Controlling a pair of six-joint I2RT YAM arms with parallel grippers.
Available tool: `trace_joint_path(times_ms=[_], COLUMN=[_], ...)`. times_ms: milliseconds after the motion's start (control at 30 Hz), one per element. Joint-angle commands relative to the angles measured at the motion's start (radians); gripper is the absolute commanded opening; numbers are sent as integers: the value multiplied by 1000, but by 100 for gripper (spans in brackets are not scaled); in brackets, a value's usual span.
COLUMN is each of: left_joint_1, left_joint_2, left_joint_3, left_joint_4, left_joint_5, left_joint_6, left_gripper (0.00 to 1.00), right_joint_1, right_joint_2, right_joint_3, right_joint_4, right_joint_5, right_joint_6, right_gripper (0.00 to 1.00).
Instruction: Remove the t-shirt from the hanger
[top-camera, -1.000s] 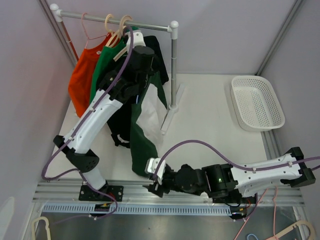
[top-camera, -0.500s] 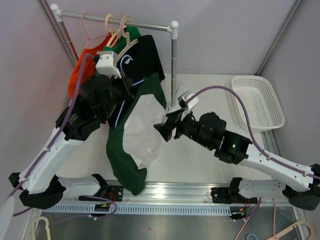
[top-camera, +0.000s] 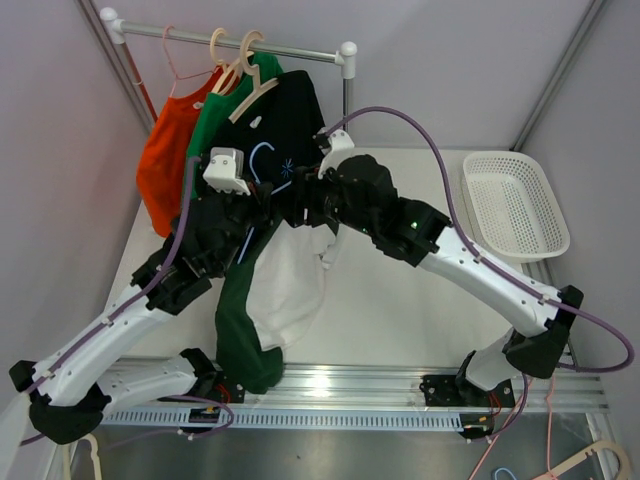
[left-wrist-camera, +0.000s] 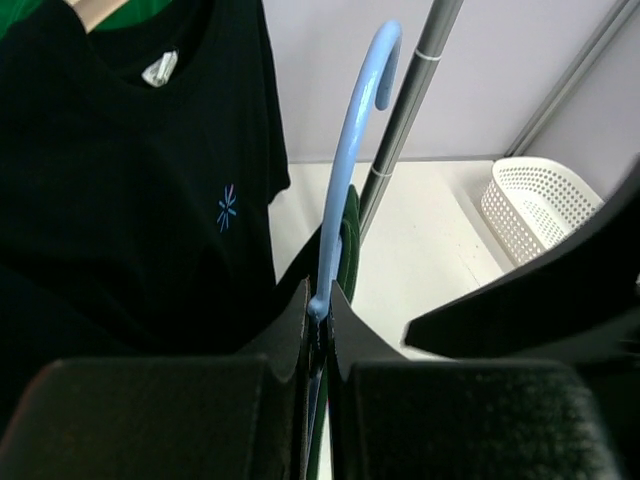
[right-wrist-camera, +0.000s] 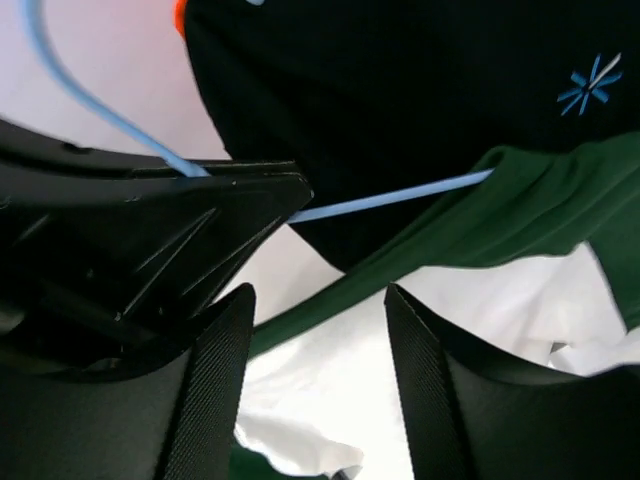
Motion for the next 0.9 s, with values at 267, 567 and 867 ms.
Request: trace_joint_path(times_ms=[267,567,867], left_joint_1=[-43,-63,-66], left_joint_2=[-3,-30,-83], left_joint_3=[-34,-37,-84], left_joint_4=[389,352,323], left_joint_5=[-95,-62,-58], left_joint_6=[161,130,102], left_gripper=[1,1,1], right_joint_1=[-4,-13,-13], right_joint_2=[54,92,92], right_joint_3=[119,113,77], right_joint_4=[-201,-148,-82], right_joint_5=[101,139,164], right_joint_6=[59,48,50], right_gripper=[59,60,61])
